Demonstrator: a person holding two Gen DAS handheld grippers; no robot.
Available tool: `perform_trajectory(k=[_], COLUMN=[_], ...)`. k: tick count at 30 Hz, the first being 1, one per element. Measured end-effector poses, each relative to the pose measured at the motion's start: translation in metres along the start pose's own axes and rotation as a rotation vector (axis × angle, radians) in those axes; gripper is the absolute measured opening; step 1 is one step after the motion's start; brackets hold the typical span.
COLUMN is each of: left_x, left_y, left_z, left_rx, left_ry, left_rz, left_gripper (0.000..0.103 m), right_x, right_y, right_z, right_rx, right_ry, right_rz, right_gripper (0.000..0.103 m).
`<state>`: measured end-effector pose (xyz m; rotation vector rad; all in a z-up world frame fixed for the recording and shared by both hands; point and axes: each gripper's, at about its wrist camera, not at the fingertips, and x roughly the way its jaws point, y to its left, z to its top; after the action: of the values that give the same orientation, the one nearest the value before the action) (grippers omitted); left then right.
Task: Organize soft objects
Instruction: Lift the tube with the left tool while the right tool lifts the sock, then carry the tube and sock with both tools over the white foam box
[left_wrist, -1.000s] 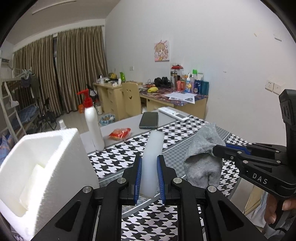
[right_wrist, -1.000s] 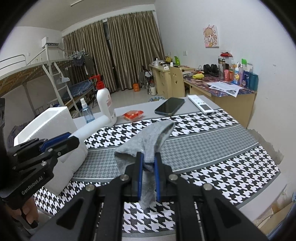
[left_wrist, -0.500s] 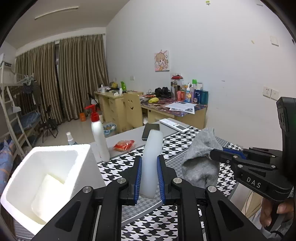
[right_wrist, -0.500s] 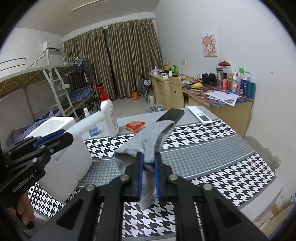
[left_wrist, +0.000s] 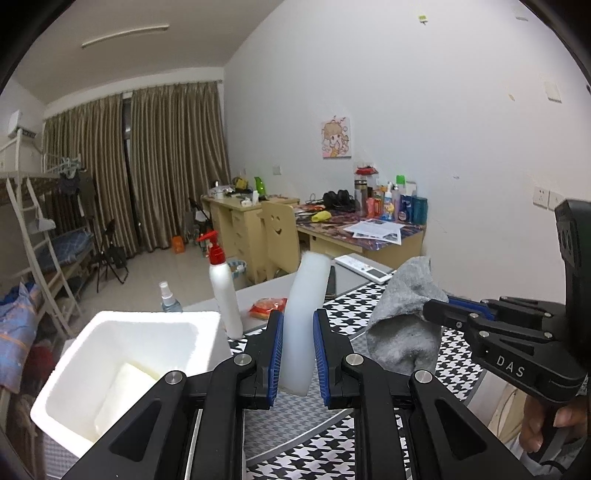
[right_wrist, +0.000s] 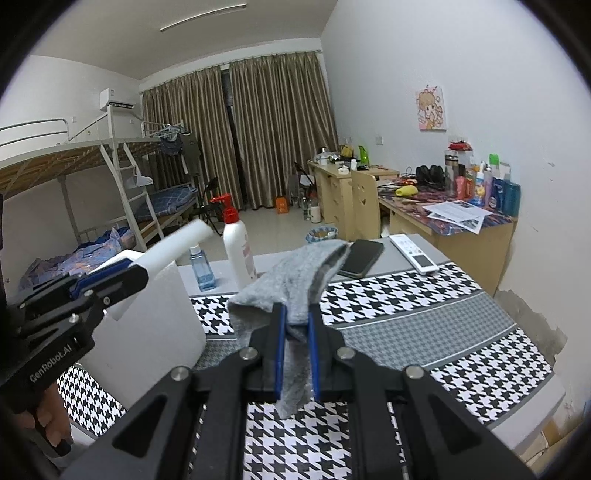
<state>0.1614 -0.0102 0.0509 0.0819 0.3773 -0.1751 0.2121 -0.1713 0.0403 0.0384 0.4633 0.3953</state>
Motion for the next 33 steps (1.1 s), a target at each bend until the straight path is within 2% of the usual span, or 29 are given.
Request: perform_trajectory(k=[15, 33], left_x=[-0.017, -0.034], left_y=[0.021, 0.053], left_z=[0.009, 0.012], left_rx=[-0.022, -0.056], left_ry=[-0.059, -0.098], left_rz=[0.045, 0.166], left_gripper=[0.018, 0.018], right_x=[-0.003, 0.002], right_y=[0.023, 0.056], right_z=[0.014, 0.032], right_rx=[-0.033, -0.076], right_ry=[-0.034, -0.073], right_rz=[0.034, 0.129], right_gripper=[0.015, 0.015])
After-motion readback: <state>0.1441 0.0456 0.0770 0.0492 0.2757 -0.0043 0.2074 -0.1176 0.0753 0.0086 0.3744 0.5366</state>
